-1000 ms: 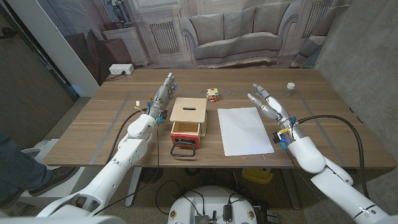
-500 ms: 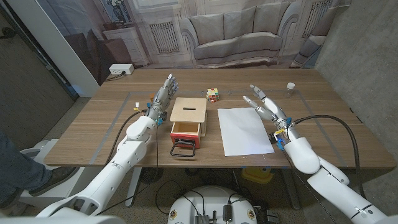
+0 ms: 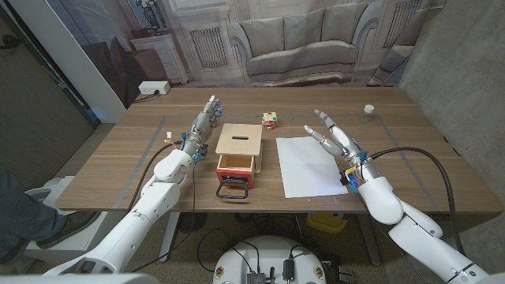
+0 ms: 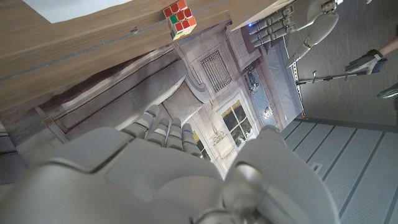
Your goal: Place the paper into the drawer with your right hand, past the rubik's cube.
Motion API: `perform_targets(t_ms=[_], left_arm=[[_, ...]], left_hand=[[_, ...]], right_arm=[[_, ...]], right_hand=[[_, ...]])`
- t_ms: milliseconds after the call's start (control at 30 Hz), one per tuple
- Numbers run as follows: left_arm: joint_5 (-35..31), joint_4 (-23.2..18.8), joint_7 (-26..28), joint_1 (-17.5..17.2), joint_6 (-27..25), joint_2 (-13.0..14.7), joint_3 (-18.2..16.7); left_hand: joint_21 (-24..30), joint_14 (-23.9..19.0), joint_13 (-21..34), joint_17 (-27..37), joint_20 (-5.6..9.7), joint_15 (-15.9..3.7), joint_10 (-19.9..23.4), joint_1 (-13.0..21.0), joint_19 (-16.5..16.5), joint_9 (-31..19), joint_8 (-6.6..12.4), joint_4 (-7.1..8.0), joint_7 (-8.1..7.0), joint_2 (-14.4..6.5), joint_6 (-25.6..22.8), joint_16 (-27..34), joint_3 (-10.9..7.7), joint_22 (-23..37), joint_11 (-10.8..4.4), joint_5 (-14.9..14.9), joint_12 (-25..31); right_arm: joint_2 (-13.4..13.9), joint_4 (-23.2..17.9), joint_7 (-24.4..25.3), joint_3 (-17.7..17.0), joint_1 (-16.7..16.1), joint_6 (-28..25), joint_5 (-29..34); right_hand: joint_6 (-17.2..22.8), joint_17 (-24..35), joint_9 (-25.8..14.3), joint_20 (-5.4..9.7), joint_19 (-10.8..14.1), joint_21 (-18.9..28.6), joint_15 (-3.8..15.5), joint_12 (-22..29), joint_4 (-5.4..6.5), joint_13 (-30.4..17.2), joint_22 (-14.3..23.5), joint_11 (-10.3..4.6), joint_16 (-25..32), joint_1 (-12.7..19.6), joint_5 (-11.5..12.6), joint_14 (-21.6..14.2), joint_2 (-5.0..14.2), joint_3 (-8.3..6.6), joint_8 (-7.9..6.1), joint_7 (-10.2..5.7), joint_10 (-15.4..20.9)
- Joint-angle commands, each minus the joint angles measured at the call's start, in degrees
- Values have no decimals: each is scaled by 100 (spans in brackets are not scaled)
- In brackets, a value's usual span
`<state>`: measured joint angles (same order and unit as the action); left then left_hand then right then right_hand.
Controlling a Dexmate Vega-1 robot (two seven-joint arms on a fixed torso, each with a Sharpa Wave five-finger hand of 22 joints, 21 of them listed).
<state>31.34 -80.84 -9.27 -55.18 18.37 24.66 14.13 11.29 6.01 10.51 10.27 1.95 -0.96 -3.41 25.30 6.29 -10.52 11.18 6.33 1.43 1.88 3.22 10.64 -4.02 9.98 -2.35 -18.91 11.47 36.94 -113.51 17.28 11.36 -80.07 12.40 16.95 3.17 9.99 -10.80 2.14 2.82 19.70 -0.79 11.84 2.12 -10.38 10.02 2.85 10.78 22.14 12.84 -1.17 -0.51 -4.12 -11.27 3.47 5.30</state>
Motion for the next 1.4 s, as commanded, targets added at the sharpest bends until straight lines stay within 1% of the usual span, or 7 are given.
perform_targets(t_ms=[33, 300, 467, 667, 1033, 1167, 1400], left_arm=[[139, -143, -97, -136, 95, 243, -13], [218, -89, -156, -189, 160, 300, -20], [238, -95, -146, -215, 167, 337, -40], [264, -112, -141, -228, 209, 360, -60], [300, 25, -259, -118, 307, 336, -37], [307, 88, -309, -82, 334, 320, -31], [312, 151, -358, -66, 369, 303, -42]], left_hand=[[8, -17, 30, 12, 278, 7, 17, 25, 32, -25, 44, 12, 0, -27, -19, 23, 51, 24, 0, -23, 45], [8, -17, 30, 13, 277, 14, 7, 32, 31, -25, 40, 10, 1, -35, -17, 20, 57, 24, 6, -21, 39], [8, -15, 30, 13, 276, 16, 20, 37, 32, -25, 40, 9, 3, -40, -22, 18, 63, 24, 13, -20, 42], [8, -17, 30, 13, 274, 8, 6, 41, 31, -25, 38, 8, -1, -44, -22, 18, 68, 24, 20, -19, 35], [8, -18, 30, 13, 274, 8, 6, 49, 30, -25, 36, 6, 0, -52, -24, 16, 79, 24, 6, -16, 33], [8, -15, 30, 14, 273, 6, 8, 52, 30, -25, 33, 6, -2, -55, -19, 14, 83, 24, 12, -15, 32], [7, -17, 30, 14, 270, 6, 11, 56, 32, -25, 32, 5, -3, -60, -23, 14, 91, 24, 2, -14, 32]], right_arm=[[96, -312, 180, 66, -181, -672, 410], [102, -278, 317, 172, -151, -805, 568], [155, -314, 285, 244, -103, -1000, 723], [178, -309, 294, 333, -20, -1114, 862], [233, -475, 255, 473, 13, -1476, 1211], [275, -561, 273, 555, 25, -1698, 1526], [312, -647, 157, 640, 72, -1949, 1733]], right_hand=[[9, 31, -9, 303, 61, -7, 45, 8, -37, -17, 5, -31, -9, 43, 49, -19, -12, -29, 23, -46, -5], [14, 30, -10, 325, 122, -11, 85, 15, -50, -18, 6, -63, -2, 55, 62, -40, -18, -23, 17, -76, 13], [28, 29, -10, 336, 146, -14, 94, 25, -56, -18, 7, -71, 1, 60, 68, -52, -22, -20, 11, -89, 37], [27, 30, -10, 335, 154, -23, 105, 23, -61, -18, 7, -80, 3, 62, 75, -61, -26, -15, 10, -94, 34], [16, 30, -11, 343, 166, -40, 117, 22, -69, -19, 8, -89, 1, 70, 88, -61, -27, -12, 13, -107, 34], [14, 31, -11, 342, 171, -47, 122, 26, -72, -19, 8, -91, 1, 73, 93, -65, -25, -11, 13, -115, 44], [16, 31, -12, 355, 188, -61, 136, 27, -79, -19, 9, -97, 3, 83, 106, -76, -21, -10, 10, -133, 50]])
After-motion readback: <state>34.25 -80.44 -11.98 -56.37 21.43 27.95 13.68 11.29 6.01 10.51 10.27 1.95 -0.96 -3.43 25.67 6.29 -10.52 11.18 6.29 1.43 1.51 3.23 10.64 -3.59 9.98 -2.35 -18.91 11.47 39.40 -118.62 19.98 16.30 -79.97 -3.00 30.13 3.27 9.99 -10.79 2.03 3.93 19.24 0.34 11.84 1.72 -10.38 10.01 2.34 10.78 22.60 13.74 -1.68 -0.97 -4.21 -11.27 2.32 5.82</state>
